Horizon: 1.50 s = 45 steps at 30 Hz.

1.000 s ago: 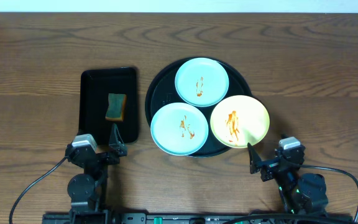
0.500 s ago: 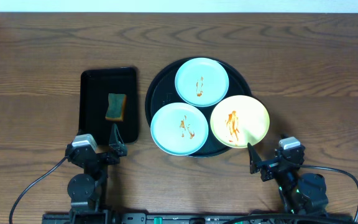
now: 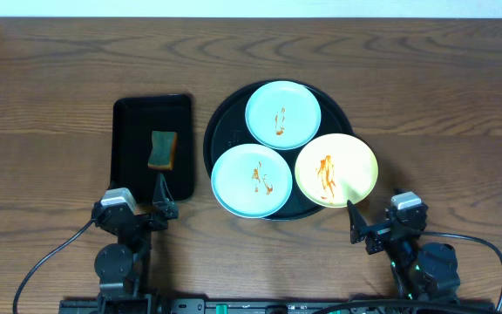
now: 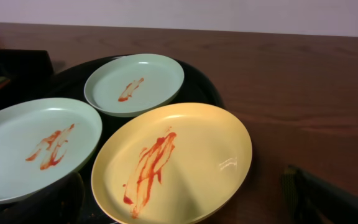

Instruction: Clean dirty plates on tray and stack at the side

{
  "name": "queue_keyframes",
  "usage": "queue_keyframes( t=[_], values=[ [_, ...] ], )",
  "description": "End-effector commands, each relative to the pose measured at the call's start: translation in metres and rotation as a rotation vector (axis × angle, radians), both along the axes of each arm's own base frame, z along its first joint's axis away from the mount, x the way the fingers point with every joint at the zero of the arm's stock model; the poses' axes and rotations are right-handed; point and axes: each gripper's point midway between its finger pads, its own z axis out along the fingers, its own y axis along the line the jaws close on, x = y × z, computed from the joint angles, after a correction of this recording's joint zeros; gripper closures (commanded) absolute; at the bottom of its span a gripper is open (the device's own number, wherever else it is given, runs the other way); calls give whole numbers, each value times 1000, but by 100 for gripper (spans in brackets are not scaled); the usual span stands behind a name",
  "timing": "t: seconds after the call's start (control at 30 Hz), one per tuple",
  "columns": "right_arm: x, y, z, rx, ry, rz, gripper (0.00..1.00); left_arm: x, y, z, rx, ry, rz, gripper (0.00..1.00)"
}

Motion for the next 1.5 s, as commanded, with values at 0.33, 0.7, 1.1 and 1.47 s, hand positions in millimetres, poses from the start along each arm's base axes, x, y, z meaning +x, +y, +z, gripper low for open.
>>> queue_keyframes(
  t=[0.33, 0.7, 1.1, 1.47],
  values=[
    [3, -4, 4, -39, -30, -22, 1, -1, 6, -19, 23, 53, 34, 2],
    [6, -5, 10, 51, -22, -55, 1, -2, 7, -16, 18, 63, 35, 2],
    [18, -2, 19, 16, 117, -65, 1, -4, 5, -1, -48, 180, 36, 2],
    [46, 13, 29, -26, 424, -54, 1, 11, 1, 21, -60, 471, 18, 2]
  ],
)
